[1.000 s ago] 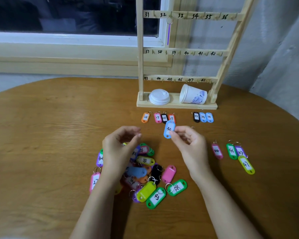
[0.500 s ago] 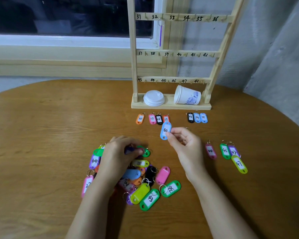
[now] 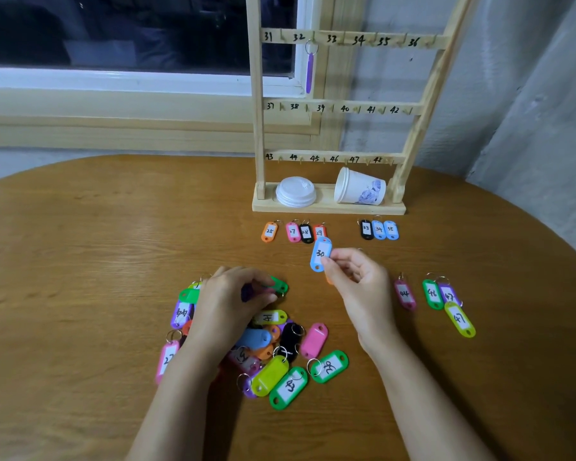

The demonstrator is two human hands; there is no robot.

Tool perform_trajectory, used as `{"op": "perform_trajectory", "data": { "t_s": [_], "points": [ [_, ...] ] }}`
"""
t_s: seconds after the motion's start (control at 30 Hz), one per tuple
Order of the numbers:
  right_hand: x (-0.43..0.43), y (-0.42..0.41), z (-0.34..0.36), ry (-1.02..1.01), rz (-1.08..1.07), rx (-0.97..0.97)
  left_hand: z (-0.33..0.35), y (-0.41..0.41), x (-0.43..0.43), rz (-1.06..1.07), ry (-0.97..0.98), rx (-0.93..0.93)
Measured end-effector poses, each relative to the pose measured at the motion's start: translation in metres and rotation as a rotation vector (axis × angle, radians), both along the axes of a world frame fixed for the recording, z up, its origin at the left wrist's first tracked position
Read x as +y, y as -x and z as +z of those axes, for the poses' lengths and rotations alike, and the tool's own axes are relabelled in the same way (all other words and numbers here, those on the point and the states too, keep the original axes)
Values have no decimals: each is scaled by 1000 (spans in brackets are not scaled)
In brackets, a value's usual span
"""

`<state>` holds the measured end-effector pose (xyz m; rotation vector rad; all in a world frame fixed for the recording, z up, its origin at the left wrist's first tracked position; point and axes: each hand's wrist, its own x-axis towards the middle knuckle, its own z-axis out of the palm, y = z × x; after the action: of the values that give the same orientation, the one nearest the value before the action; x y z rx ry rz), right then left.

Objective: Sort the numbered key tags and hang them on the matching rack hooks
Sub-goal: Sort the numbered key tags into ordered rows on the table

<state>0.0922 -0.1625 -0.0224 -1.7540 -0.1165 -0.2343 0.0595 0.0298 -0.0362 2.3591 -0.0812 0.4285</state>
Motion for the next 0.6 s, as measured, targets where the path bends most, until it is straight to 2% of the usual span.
{"op": "perform_trajectory", "data": {
  "t_s": [0.27,0.4,0.6],
  "points": [
    [-16,-38,26,108,-38,-4,13,2,-1,54,232,-112],
    [-24,-80,27,318,-118,36,15,2,-3,69,338,-112],
    [-20,-111,18,740,-157,175,16,3,-4,61,348,-104]
  ]
}}
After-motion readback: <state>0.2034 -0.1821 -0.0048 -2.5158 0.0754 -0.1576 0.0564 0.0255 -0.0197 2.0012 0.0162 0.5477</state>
